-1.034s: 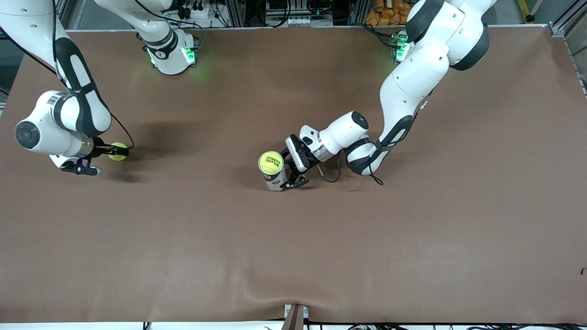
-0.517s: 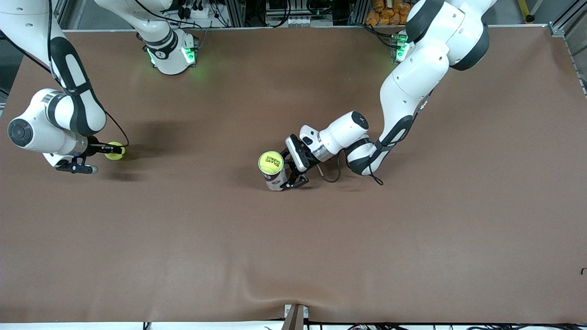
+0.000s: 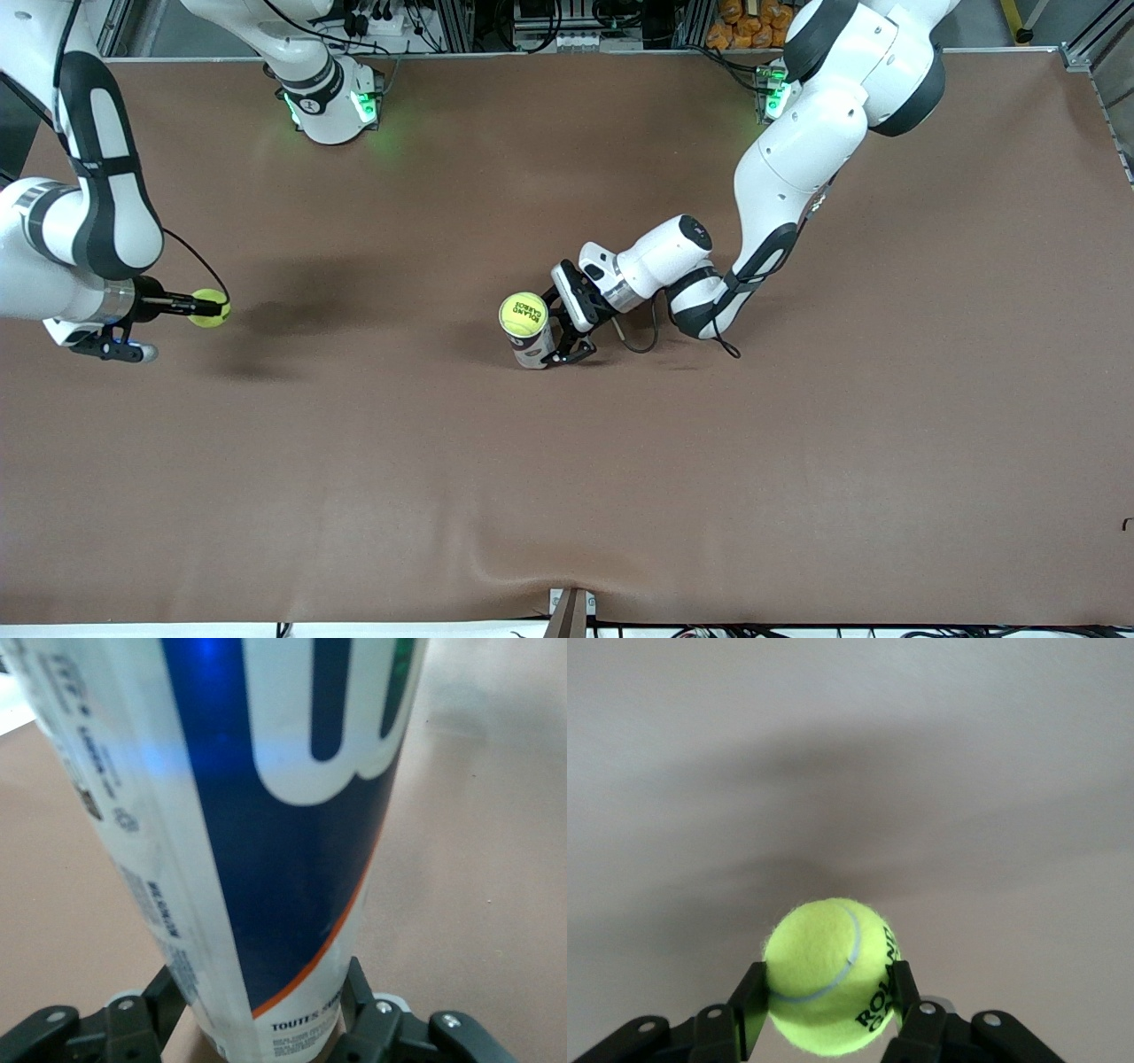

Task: Insert tennis ball vertically with right arm
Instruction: 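Grasp the second tennis ball with the right gripper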

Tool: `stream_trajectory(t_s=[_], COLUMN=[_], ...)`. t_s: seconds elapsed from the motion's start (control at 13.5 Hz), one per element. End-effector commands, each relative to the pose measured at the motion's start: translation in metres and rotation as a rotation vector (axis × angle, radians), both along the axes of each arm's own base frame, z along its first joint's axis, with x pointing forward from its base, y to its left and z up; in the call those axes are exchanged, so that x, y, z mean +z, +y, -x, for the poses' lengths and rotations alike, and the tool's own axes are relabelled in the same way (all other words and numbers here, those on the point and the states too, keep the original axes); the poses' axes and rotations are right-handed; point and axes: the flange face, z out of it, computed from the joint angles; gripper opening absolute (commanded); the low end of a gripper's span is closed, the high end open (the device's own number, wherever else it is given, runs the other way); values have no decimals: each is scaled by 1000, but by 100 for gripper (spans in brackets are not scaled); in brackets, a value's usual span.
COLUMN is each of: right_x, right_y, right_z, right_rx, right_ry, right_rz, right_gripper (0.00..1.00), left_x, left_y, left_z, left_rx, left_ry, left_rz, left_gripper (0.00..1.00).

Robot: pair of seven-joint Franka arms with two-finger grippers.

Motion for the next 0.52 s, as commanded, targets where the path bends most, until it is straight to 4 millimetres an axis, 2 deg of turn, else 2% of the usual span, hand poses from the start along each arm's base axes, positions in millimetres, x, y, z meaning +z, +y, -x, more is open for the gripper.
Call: stream_trajectory(t_s=[0.0,0.15,0.37,0.44], right_x=[43,76,121,133], right_y=[69,121,205,238], right_z=[-28,-41,-56,-56], right_rx=[-138,-250,-435,-481], right_ry=[6,28,12,10], right_rz=[-18,-94,-63,-50], right_gripper=[0,0,0,0], left_x=[7,7,7,6], left_y=[0,0,0,1], left_z=[1,1,1,1], left_rx=[-16,-16,-16,-15], left_ry=[-16,-16,-16,-15], left_rz=[1,1,1,0], left_gripper=[74,74,74,74])
